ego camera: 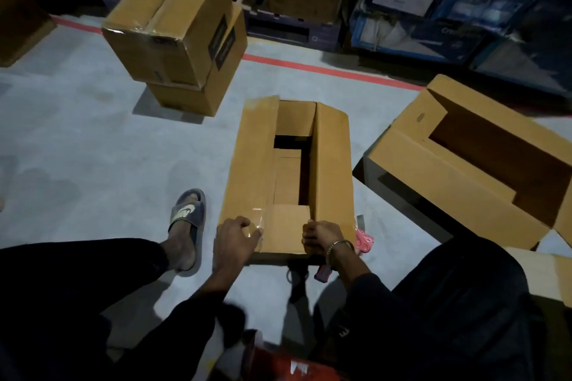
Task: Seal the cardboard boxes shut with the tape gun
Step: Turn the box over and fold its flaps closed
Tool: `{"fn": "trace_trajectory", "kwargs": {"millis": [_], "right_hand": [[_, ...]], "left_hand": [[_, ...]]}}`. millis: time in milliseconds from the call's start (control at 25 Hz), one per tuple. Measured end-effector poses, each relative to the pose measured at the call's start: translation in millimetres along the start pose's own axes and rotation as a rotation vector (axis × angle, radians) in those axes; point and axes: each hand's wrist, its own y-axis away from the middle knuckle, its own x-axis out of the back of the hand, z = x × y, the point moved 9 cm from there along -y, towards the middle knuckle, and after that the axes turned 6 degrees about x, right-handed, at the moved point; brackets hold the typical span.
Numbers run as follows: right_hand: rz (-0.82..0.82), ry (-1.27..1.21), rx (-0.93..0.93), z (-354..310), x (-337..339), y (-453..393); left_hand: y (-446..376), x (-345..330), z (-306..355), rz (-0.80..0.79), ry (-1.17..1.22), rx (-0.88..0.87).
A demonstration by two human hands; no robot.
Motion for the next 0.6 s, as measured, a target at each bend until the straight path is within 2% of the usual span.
{"fn": "trace_trajectory", "kwargs": {"millis": [40,120,240,280,400,440,520,600], "right_hand": [[0.108,0.054,0.067,-3,12,-10],[0.273,0.147,0.132,-7,37,-15],[0.434,0.361,0.143,-11,71,-22],[0.441,0.385,0.114,-4,80,-30],[0.296,0.074,0.010,18,72,-48],[0.310,0.054,0.025,21,73,-48],[0.489,0.195,0.104,6,86,-30],[0.672,0.355,0.190,-22,91,3]], "left_hand": [[1,-20,-1,-0.025,-0.090,-0.053],[0,-29,-7,0.052,-0.174,-0.102],[-12,-20,-15,0.129,-0.065,-0.075],[-16,-19,-17,0.135,-0.031,-0.059],[-27,-15,-29,0.111,0.036,0.106],[-27,-18,-36,0.070,0.096,0.184],[-26,-24,-47,-0.034,0.231,0.319],[-23,-30,-54,-0.103,0.236,0.369]]}}
